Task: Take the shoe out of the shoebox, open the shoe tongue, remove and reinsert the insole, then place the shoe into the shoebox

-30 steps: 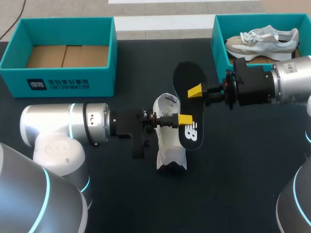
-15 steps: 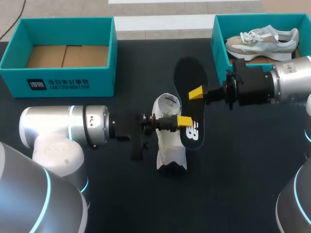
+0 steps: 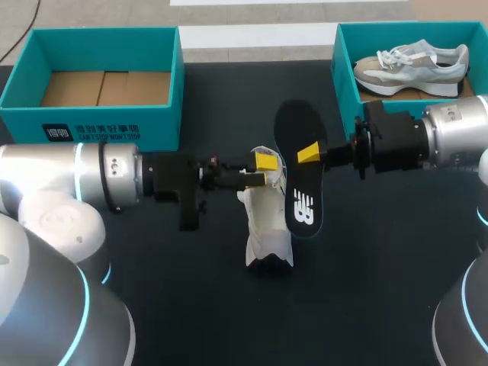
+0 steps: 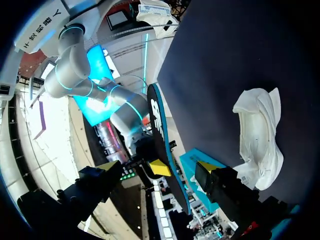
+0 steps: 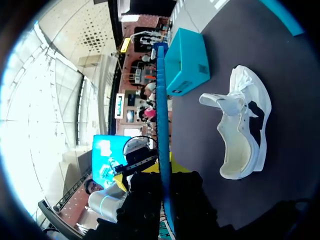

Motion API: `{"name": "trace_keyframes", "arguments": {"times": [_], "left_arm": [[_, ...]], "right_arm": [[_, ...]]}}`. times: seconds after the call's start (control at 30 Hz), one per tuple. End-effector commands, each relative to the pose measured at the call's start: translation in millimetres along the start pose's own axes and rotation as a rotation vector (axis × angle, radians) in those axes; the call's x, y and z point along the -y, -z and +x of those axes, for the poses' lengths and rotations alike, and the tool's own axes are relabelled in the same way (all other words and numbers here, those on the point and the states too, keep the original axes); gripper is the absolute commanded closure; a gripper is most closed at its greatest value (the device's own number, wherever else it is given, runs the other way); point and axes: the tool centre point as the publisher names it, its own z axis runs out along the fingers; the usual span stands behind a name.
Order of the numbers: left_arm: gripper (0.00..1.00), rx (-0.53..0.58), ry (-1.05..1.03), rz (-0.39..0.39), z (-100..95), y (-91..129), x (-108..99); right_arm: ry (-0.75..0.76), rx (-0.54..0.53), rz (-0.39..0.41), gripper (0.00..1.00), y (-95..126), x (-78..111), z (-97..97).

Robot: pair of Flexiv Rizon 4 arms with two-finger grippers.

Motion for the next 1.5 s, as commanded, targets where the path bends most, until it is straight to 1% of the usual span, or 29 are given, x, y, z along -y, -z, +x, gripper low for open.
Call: {"name": "trace_keyframes", "arguments": {"times": [0.03,0.07,0.1,0.5,0.57,0.6,0.63,0.67,0.7,0.73,0.77,0.83,0.87,0.9,0.93,0.97,1.0,1.07,1.1,1.13,1.17,1.23,1.27,1.5], "left_arm": [[0.00,-0.099,0.010,0.047,-16.2,8.9,-13.3],[0.00,-0.099,0.009,0.045,-20.9,9.7,-17.7],[0.00,-0.059,0.009,0.032,-24.7,11.5,-20.9],[0.00,-0.059,0.009,0.032,-24.7,11.5,-20.9],[0.00,-0.217,-0.011,0.054,-29.8,5.2,-21.3],[0.00,-0.256,-0.022,0.043,-32.8,3.8,-22.0],[0.00,-0.344,0.009,0.070,-34.0,0.6,-25.5],[0.00,-0.419,0.014,0.054,-34.4,-2.6,-28.0],[0.00,-0.411,0.033,0.046,-35.1,-1.7,-30.2],[0.00,-0.488,0.053,0.066,-35.3,-3.4,-33.6],[0.00,-0.523,0.053,0.043,-35.2,-3.2,-36.3],[0.00,-0.622,0.113,0.052,-35.1,-5.5,-40.0],[0.00,-0.643,0.124,0.041,-35.3,-5.1,-41.1],[0.00,-0.699,0.144,0.051,-34.5,-6.3,-42.2],[0.00,-0.705,0.156,0.046,-33.7,-7.3,-43.0],[0.00,-0.758,0.178,0.053,-32.5,-7.6,-43.3],[0.00,-0.770,0.198,0.062,-30.9,-9.2,-44.3],[0.00,-0.848,0.243,0.072,-29.5,-11.6,-45.7],[0.00,-0.858,0.252,0.075,-29.6,-12.0,-45.9],[0.00,-0.927,0.267,0.081,-28.7,-13.5,-46.1],[0.00,-0.937,0.273,0.089,-28.0,-14.7,-46.5],[0.00,-1.057,0.272,0.123,-24.8,-17.9,-46.6],[0.00,-1.070,0.246,0.126,-22.4,-19.8,-46.8],[0.00,-1.070,0.246,0.126,-22.4,-19.8,-46.8]], "right_arm": [[-0.003,-0.003,0.008,1.00,-4.7,-3.5,-3.3],[-0.004,-0.005,0.009,1.00,-5.6,-3.9,-4.1],[-0.004,-0.007,0.010,1.00,-6.1,-4.1,-4.4],[-0.010,-0.023,0.018,1.00,-8.6,-7.1,-9.4],[-0.013,-0.024,0.020,1.00,-9.5,-7.9,-10.7],[-0.015,-0.024,0.023,1.00,-10.3,-8.1,-11.2],[-0.016,-0.024,0.024,1.00,-10.9,-8.0,-11.9],[-0.017,-0.023,0.026,1.00,-11.6,-7.7,-12.7],[-0.018,-0.023,0.026,1.00,-11.8,-7.4,-13.2],[-0.019,-0.022,0.026,1.00,-12.1,-6.8,-13.9],[-0.020,-0.021,0.025,1.00,-12.7,-6.1,-14.8],[-0.021,-0.023,0.020,1.00,-13.3,-5.6,-15.6],[-0.020,-0.025,0.018,1.00,-13.7,-5.5,-15.7],[-0.019,-0.025,0.016,1.00,-14.2,-5.4,-15.6],[-0.017,-0.026,0.015,1.00,-14.6,-5.5,-15.4],[-0.015,-0.027,0.013,1.00,-15.1,-5.5,-15.1],[-0.014,-0.027,0.013,1.00,-15.3,-5.5,-15.0],[-0.013,-0.027,0.012,1.00,-15.7,-5.1,-15.5],[-0.012,-0.028,0.011,1.00,-15.7,-4.7,-15.9],[-0.012,-0.028,0.010,1.00,-15.8,-4.3,-16.2],[-0.012,-0.028,0.009,1.00,-16.0,-3.8,-16.5],[-0.012,-0.031,0.007,1.00,-16.3,-3.1,-17.3],[-0.013,-0.032,0.007,1.00,-16.5,-2.9,-17.7],[-0.011,-0.039,0.013,1.00,-18.3,-3.6,-19.0]]}}
